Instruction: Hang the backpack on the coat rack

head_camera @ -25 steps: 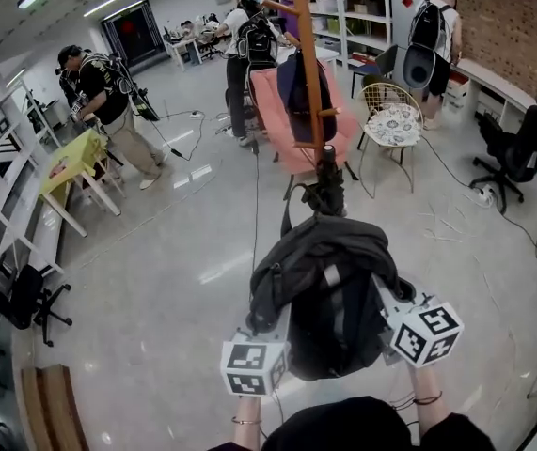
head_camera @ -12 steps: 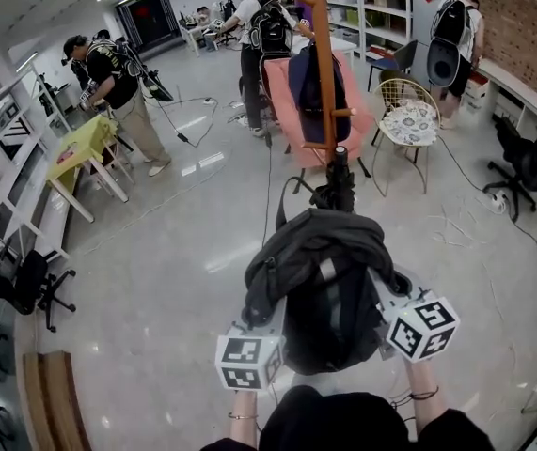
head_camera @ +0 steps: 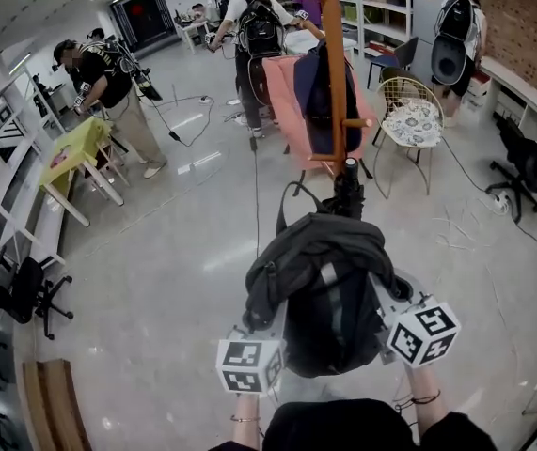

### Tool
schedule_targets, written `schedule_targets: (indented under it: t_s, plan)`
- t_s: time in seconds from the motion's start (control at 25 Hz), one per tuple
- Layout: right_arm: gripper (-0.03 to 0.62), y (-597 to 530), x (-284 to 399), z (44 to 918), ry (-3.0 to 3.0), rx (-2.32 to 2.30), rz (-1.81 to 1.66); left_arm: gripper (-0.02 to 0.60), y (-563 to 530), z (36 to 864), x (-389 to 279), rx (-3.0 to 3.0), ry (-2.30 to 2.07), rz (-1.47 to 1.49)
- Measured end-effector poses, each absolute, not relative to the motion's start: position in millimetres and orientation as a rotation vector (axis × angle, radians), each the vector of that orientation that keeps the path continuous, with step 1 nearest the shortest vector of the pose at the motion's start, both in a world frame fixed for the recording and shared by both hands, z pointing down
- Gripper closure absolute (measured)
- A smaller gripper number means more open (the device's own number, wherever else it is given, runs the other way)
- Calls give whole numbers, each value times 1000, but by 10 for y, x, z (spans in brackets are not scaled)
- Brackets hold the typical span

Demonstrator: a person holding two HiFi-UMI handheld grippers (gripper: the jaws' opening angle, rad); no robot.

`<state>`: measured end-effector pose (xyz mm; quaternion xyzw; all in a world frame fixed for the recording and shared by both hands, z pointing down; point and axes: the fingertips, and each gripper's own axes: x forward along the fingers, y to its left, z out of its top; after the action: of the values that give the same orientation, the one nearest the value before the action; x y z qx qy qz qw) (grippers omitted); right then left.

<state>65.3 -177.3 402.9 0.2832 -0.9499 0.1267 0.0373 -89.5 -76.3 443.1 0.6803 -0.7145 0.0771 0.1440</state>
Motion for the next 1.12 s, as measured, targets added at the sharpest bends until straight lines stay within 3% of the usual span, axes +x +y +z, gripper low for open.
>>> schedule_targets:
  t_s: [0.52,1.12]
  plan:
    - [559,-2404,68,4325,-2791,1100,520,466,-1715,4712,-1614,2074,-1838,315]
    - [559,-2858,-212,4480,-2686,1348,580,466,-2493,4873,-1987,2237,-1611,354]
